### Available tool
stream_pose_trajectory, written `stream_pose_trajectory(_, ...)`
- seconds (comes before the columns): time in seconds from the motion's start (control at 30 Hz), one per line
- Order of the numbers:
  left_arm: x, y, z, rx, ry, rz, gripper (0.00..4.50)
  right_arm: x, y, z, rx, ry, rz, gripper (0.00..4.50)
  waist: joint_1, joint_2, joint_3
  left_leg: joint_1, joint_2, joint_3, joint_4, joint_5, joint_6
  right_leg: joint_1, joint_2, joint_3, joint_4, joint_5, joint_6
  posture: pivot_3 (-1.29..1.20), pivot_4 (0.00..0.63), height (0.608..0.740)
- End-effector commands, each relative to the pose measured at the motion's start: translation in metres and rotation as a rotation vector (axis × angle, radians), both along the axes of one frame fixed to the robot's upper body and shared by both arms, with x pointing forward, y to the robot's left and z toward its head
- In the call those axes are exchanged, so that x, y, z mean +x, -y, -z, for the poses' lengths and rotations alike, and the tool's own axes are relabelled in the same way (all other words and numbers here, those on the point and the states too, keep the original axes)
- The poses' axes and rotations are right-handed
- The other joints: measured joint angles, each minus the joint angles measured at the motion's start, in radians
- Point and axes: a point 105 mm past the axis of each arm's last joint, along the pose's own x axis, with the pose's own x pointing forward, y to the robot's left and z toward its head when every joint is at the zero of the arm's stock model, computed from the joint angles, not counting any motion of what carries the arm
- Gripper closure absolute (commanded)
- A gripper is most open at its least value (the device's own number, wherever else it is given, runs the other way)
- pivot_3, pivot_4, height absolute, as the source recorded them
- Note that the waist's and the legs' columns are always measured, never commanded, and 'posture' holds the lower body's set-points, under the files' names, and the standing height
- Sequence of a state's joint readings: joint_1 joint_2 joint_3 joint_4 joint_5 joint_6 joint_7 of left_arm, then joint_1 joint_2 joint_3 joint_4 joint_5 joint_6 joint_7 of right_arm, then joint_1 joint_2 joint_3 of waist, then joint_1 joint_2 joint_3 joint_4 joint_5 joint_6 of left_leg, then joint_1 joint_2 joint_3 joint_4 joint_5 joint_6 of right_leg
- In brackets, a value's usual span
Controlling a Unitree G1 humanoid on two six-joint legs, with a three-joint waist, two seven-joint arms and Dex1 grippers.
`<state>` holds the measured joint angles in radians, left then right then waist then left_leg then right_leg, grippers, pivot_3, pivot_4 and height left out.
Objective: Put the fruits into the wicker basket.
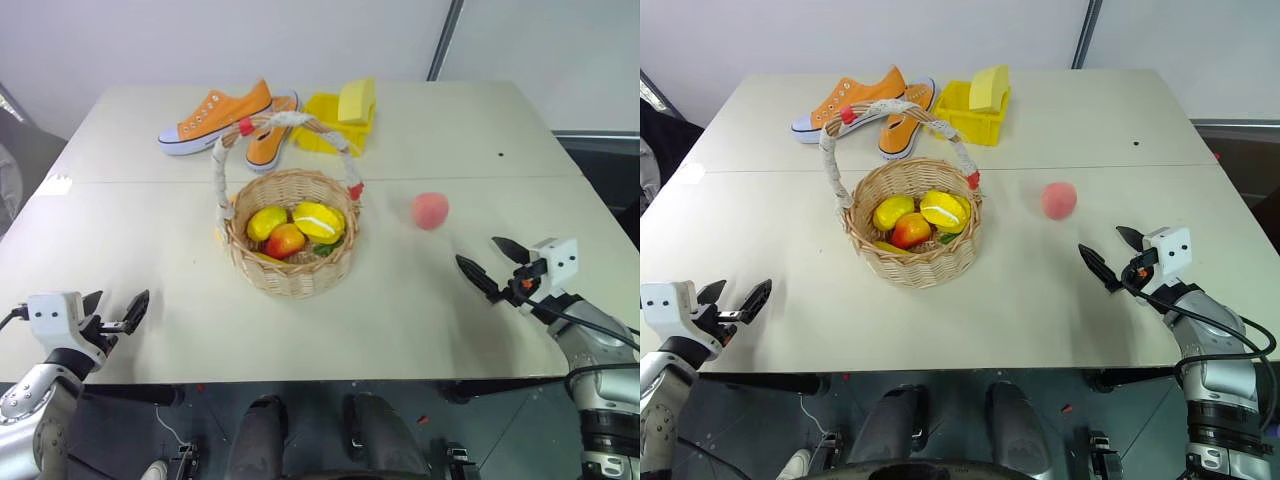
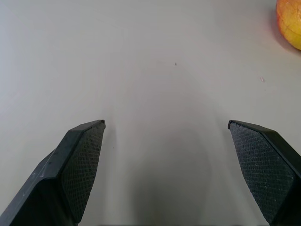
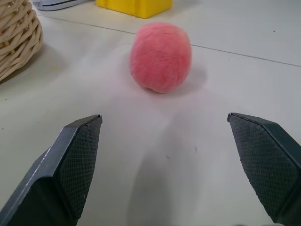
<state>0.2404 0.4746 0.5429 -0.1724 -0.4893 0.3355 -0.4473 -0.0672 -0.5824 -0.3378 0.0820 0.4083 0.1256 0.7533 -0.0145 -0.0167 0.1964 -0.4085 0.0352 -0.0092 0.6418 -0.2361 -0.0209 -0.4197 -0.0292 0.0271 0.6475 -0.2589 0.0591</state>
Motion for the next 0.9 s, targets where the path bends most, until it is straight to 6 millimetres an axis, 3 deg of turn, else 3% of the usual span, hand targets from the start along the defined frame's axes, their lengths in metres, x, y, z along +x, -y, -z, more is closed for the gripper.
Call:
stream_pose_trajectory(0.03, 0.003, -0.002, -0.015, 0.037, 0.060, -0.005, 0.00, 0.002, 0.001, -0.011, -0.005, 0.048, -0.005, 0.04, 0.000, 0.000, 0.000, 0.000, 0.000, 0.000, 0.000, 0.000, 0.000, 0.000, 0.000, 0.000, 0.000, 0.000, 0.000, 0.00, 0.150, 0.740)
stream_pose_trajectory(0.53, 0.015, 0.007, -0.013, 0.007, 0.062, 0.026, 0.00, 0.004, -0.006, -0.021, -0.023, 0.089, -0.038, 0.04, 0.000, 0.000, 0.000, 0.000, 0.000, 0.000, 0.000, 0.000, 0.000, 0.000, 0.001, 0.000, 0.000, 0.000, 0.000, 0.00, 0.150, 0.740)
stream_pose_trajectory(0.7, 0.026, 0.017, -0.017, -0.049, 0.078, 0.074, 0.00, 0.004, -0.016, -0.030, -0.045, 0.106, -0.089, 0.04, 0.000, 0.000, 0.000, 0.000, 0.000, 0.000, 0.000, 0.000, 0.000, 0.000, 0.001, 0.000, 0.000, 0.000, 0.000, 0.00, 0.150, 0.740)
stream_pose_trajectory(0.9, 0.043, 0.033, -0.034, -0.155, 0.096, 0.135, 0.00, 0.001, -0.042, -0.048, -0.093, 0.115, -0.242, 0.04, 0.000, 0.000, 0.000, 0.000, -0.001, 0.000, 0.000, 0.000, 0.000, 0.000, 0.001, 0.000, 0.001, 0.001, 0.001, 0.00, 0.150, 0.740)
